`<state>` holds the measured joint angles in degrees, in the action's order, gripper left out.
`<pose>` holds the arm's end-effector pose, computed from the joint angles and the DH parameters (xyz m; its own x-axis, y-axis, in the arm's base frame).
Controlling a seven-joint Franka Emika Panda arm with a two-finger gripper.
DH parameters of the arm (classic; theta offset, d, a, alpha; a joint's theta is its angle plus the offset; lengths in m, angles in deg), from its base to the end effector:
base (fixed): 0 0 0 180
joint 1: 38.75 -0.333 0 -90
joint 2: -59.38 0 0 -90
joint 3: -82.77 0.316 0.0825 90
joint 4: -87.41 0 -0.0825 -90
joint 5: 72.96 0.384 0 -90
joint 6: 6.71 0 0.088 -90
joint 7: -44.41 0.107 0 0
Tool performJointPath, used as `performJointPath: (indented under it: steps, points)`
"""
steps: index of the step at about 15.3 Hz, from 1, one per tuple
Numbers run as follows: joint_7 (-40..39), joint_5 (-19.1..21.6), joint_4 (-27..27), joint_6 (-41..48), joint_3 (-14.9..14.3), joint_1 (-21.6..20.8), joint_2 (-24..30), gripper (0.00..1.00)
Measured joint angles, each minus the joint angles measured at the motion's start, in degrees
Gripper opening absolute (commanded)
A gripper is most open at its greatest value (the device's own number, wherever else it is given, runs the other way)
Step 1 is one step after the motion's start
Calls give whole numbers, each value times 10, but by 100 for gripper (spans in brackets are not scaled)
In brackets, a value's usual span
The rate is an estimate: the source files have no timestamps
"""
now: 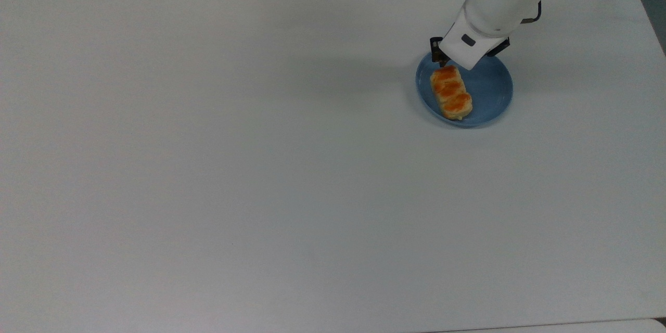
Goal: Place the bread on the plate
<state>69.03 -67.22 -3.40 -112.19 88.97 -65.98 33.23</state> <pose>0.5495 0.3621 0.3596 0.9648 0.1126 -0.2378 0.1058 -0.9935 -0.0412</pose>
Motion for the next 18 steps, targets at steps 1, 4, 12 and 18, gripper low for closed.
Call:
performJointPath:
  steps: [1, 4, 12, 18]
  points:
    - [5, 12, 18, 0, 1, 0, -13, 58]
    - [7, 18, 35, 0, 4, 0, -19, 95]
    - [23, 16, 56, 47, 5, 14, 35, 100]
    - [27, -28, 59, 187, 1, 117, 165, 100]
